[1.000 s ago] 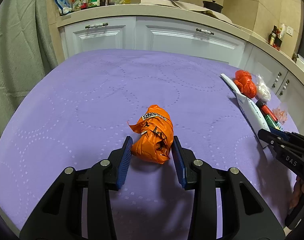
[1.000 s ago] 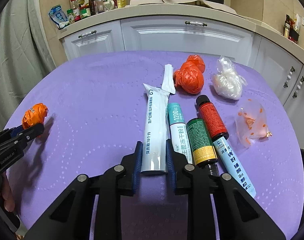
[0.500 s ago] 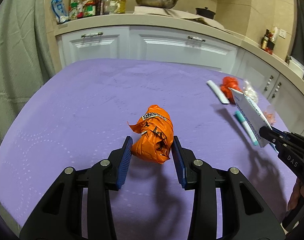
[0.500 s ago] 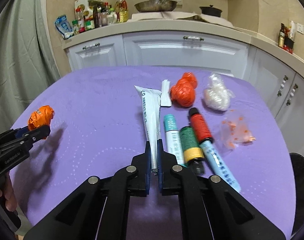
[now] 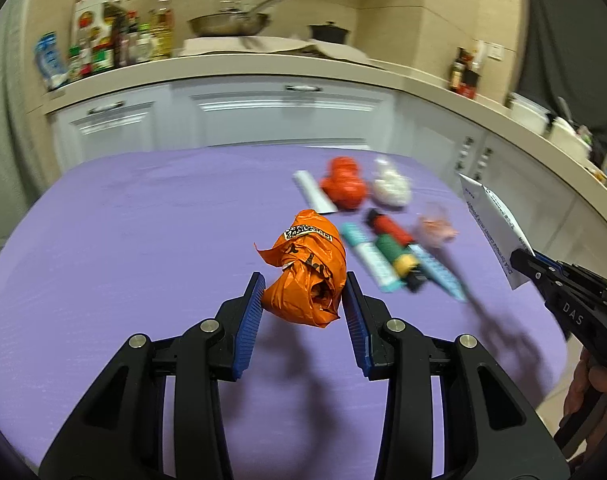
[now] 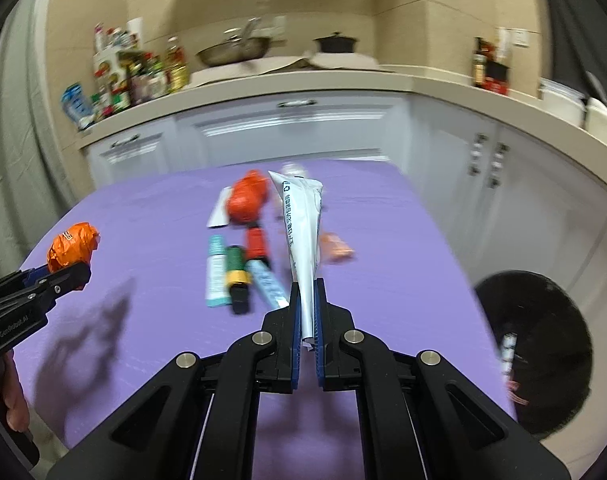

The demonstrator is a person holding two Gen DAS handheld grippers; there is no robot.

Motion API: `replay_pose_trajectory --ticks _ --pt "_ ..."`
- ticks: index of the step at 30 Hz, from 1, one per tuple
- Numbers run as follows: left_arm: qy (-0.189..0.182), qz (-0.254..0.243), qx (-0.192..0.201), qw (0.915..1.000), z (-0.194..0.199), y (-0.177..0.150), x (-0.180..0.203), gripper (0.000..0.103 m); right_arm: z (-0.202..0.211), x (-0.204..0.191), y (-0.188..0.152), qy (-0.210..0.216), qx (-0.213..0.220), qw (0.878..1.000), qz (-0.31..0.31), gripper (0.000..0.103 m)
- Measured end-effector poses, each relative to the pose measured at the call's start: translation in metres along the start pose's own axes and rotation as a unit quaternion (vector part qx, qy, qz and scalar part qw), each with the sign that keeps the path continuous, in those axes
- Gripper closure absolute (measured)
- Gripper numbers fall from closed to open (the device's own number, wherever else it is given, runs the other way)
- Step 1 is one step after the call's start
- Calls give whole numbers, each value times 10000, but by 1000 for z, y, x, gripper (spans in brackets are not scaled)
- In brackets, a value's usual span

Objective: Collect trash
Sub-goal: 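Grasp the white tube with the right tool, then carry the orange bag and white tube over the bin and release both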

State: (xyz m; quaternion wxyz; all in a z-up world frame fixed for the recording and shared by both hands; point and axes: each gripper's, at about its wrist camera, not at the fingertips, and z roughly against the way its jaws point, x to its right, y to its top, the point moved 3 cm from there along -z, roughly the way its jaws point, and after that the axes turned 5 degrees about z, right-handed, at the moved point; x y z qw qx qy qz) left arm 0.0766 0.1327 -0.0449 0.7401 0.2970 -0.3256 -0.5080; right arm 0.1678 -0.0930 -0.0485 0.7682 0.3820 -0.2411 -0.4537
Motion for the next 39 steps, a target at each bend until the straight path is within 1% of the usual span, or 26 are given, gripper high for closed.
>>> replay_pose_trajectory --ticks 4,9,15,20,25,29,39 --pt "-341 -259 -8 9991 -5 -2 40 65 18 32 -9 -329 115 9992 -220 97" --pt "-684 -624 3 9957 -10 -6 91 65 39 73 -24 -695 202 9959 -551 97" --pt "-1143 -1094 42 9874 -14 -12 155 65 59 116 -44 -1079 240 9895 -926 97" --pt "-1436 -1411 33 9795 -17 -20 199 65 69 146 -59 -1282 246 9844 -1178 97" --pt "-1657 -1640 10 9724 -22 -28 234 65 75 171 -69 -1469 257 9791 -1381 97" --pt "-1782 -1734 -3 9686 -29 -29 259 65 76 186 -74 -1582 264 9757 -1489 97" --pt "-1954 -1988 -95 9603 -53 -35 310 65 66 216 -83 -1719 184 9702 -1700 97"
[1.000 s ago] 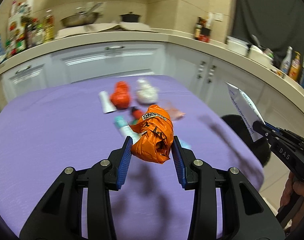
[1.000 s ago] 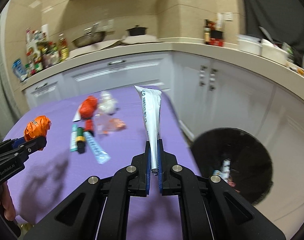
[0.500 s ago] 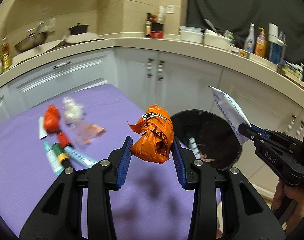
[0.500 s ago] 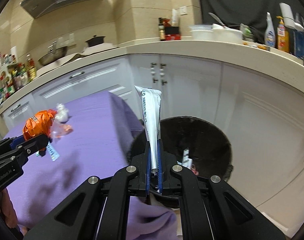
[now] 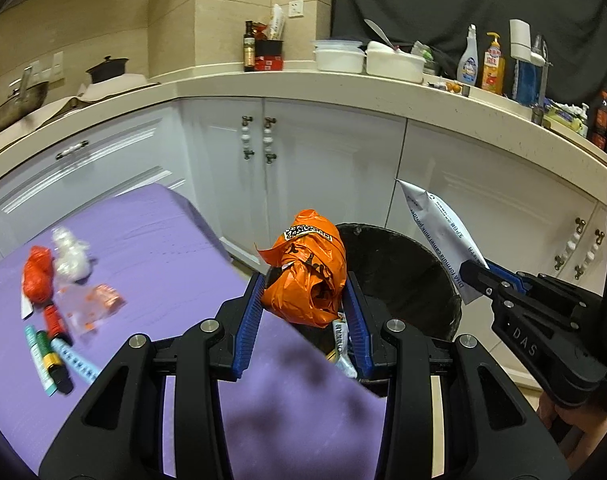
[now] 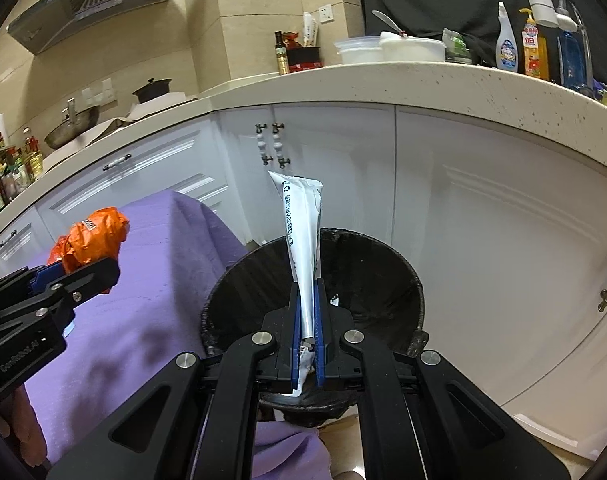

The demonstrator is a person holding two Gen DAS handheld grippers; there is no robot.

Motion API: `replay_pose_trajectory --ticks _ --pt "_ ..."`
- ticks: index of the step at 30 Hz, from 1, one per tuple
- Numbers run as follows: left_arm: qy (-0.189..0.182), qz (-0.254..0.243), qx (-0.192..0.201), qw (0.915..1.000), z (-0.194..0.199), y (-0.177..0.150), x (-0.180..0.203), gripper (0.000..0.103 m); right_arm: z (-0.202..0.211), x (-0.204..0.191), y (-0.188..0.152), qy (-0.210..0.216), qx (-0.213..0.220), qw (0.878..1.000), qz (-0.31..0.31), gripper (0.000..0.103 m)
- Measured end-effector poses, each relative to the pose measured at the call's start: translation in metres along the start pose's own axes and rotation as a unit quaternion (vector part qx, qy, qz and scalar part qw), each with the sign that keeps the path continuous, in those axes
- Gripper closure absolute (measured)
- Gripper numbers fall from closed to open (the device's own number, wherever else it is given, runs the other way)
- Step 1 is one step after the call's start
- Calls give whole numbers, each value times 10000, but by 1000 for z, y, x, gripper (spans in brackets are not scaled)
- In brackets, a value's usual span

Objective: Collect trash
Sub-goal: 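Carry the orange bag and white tube over the bin and release both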

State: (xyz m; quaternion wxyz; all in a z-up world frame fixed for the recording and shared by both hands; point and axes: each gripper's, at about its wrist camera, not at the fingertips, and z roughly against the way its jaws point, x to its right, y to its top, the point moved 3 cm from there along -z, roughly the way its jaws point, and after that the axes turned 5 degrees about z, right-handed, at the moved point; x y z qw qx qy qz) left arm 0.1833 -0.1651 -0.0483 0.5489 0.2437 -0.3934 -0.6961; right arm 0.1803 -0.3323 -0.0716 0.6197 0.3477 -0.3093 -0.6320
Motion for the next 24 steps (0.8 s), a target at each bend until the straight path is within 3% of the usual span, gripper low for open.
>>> replay_pose_trajectory --ticks 13,18,20,22,24 --pt "-20 -101 -246 9996 -56 15 19 65 -34 25 6 -113 -95 9997 -178 97" --pt "-17 24 -529 9986 -82 16 20 64 -50 30 6 -130 -121 9996 -237 96" --pt "9 161 -650 9978 -91 17 19 59 -55 32 5 -125 -163 9994 -274 93" --pt "36 244 -735 9970 -99 17 17 46 -62 35 3 -155 -196 9992 -317 87" --pt "63 269 -753 9968 -104 17 16 45 -67 38 1 -177 -240 9989 -360 82"
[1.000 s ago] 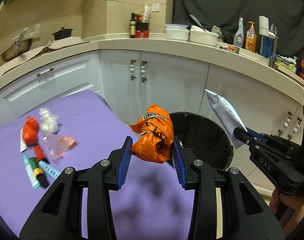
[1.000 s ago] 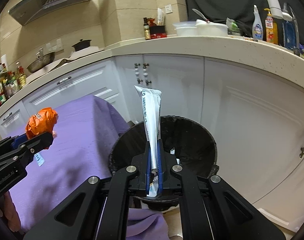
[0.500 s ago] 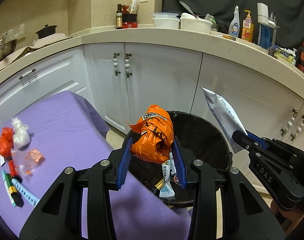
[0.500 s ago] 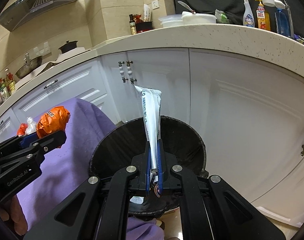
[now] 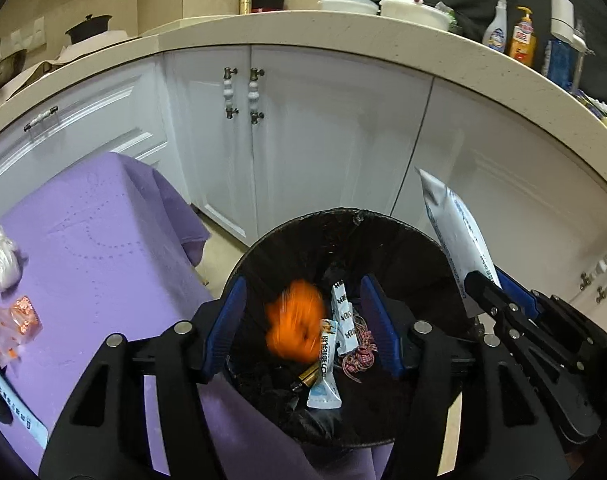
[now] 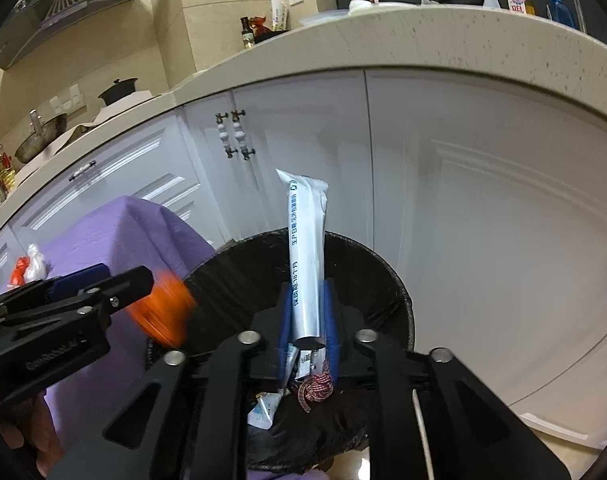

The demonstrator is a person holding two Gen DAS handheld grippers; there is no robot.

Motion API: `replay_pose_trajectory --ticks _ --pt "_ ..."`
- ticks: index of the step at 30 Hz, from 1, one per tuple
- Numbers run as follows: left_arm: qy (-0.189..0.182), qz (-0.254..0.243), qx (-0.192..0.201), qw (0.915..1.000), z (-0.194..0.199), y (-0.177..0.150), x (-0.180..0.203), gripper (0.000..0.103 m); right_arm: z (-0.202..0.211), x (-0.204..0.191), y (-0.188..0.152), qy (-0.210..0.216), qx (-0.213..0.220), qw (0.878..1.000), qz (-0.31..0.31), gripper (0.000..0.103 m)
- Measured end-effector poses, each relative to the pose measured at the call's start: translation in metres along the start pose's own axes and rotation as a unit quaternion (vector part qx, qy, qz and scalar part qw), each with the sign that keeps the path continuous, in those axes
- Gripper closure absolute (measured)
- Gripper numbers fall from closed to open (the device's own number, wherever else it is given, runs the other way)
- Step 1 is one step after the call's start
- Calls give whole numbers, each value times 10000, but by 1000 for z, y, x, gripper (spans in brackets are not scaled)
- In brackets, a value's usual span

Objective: Collect trash
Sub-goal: 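Carry the orange bag and white tube over the bin and release both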

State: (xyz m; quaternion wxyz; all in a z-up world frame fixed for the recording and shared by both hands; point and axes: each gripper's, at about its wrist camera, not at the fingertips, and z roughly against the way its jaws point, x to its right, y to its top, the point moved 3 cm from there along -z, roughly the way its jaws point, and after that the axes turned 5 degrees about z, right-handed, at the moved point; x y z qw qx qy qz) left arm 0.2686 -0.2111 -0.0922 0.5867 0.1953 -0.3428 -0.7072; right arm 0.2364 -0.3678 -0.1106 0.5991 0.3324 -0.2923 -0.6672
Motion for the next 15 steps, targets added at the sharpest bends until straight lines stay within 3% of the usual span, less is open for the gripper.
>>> replay_pose_trajectory --ticks 9,15 --pt "7 -9 1 10000 2 -1 -5 43 -3 0 -1 8 -49 10000 -35 78" --pt "98 -21 164 9998 16 0 -12 39 2 -5 4 -22 48 10000 13 67"
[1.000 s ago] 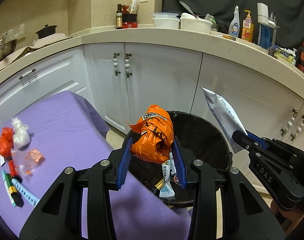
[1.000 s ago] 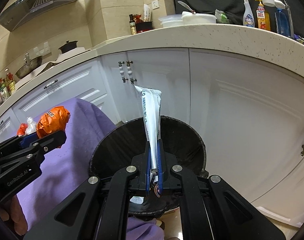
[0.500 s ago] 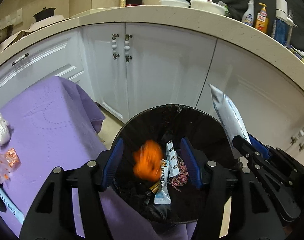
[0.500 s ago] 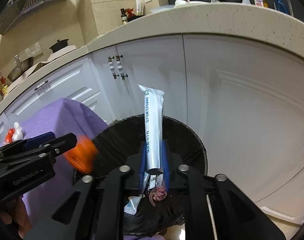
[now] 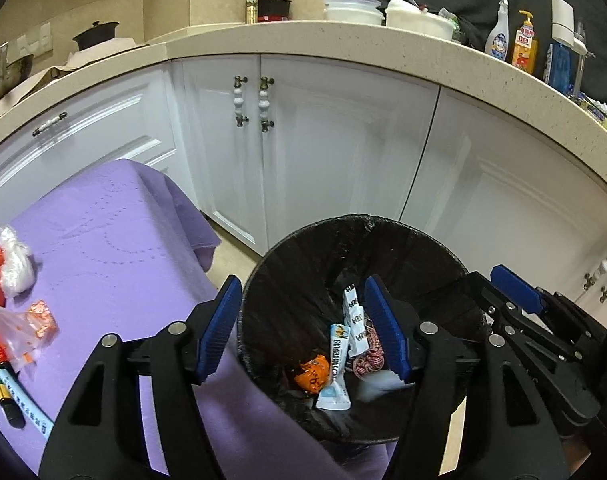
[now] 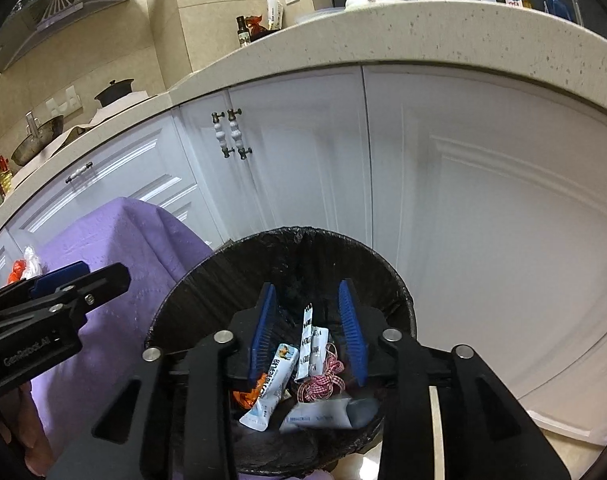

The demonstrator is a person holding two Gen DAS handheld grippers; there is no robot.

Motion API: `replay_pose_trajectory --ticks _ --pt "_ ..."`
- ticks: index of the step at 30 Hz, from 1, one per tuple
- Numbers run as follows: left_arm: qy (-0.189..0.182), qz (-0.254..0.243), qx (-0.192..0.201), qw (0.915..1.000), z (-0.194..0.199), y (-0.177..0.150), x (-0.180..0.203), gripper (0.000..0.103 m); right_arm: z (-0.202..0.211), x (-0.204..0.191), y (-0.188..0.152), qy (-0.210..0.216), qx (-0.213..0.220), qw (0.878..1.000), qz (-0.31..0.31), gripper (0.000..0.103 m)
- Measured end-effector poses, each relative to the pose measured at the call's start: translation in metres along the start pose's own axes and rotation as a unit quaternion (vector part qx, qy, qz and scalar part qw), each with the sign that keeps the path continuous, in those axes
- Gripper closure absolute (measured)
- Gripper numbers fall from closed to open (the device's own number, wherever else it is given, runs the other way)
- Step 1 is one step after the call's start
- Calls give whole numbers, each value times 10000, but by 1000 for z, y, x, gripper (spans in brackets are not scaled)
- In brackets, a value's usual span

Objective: Collect trash
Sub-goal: 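Carry the orange bag and white tube over the bin and release both, then move both open tools back over the table items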

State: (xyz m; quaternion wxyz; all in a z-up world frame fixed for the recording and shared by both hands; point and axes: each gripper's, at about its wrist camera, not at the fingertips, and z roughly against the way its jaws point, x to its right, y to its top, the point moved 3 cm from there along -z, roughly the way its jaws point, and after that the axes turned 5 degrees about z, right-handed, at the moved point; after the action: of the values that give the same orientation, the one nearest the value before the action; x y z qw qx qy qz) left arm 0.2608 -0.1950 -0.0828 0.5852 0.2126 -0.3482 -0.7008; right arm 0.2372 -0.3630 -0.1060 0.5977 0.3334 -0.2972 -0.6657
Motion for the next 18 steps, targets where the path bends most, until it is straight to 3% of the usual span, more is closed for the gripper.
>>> replay_pose_trajectory --ticks 10,18 --pt "189 161 136 9996 22 -6 -27 39 9 -18 7 83 76 9999 119 63" --pt "431 350 289 9980 56 -13 -66 39 17 -59 10 459 112 9982 357 63"
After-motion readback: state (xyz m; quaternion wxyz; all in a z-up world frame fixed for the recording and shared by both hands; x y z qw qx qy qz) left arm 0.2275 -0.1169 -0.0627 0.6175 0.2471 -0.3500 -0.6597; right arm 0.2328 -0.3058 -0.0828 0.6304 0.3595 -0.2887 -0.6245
